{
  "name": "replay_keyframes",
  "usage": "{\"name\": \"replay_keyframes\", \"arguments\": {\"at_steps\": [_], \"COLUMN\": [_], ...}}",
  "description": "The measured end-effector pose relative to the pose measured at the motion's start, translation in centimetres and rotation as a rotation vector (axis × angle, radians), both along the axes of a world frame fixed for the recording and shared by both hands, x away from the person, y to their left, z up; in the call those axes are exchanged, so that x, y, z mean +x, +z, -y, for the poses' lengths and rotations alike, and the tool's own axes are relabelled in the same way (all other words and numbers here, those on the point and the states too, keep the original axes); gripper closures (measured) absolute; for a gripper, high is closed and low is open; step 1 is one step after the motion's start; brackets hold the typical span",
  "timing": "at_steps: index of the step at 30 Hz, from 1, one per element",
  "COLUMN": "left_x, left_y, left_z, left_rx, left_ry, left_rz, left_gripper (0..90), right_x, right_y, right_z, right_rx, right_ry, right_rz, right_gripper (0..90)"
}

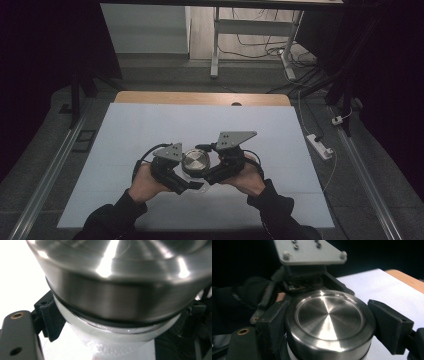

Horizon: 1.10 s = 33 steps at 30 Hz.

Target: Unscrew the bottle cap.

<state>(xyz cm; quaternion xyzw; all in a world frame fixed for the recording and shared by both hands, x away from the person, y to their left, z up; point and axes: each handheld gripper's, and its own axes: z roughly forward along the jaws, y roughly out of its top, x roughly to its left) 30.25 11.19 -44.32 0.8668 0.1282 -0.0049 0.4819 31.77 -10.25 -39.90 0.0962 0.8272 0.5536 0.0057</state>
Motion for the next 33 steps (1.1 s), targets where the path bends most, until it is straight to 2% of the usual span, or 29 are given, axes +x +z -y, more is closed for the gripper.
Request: {"name": "replay_keyframes", "arguments": {"at_steps": [2,5,9,18,20,26,33], "left_x": [-0.1,-0.1,0.0,0.3,0.3,0.8,1.3], "left_y": [-0.1,-0.3,-0.4,-0.6,-0.7,-0.9,-1.0], "left_z": [0.1,0.2,0.3,0.2,0.1,-0.4,-1.0], "left_rx": [0.002,0.010,0.017,0.051,0.042,0.049,0.048], "left_ry": [-0.035,-0.080,-0.078,-0.024,-0.003,0.052,0.103], "left_rz": [0.004,0.007,0.007,0.011,0.005,0.000,-0.003], "left_gripper": [15.5,15.5,15.5,15.5,15.6,15.6,15.5], "right_x": [0.1,0.0,0.1,0.2,0.2,0.1,0.1], "right_y": [0.0,0.1,0.2,0.4,0.5,0.9,1.0], "right_z": [0.2,0.3,0.6,0.8,1.0,1.4,1.5], "right_rx": [0.017,0.025,0.044,0.057,0.067,0.078,0.068], "right_ry": [0.044,0.079,0.094,0.044,0.027,0.001,-0.033], "right_rz": [-0.006,0.005,0.009,0.020,0.020,0.034,0.051], "right_gripper": [19.6,19.9,19.9,20.0,20.0,19.9,19.9]}}
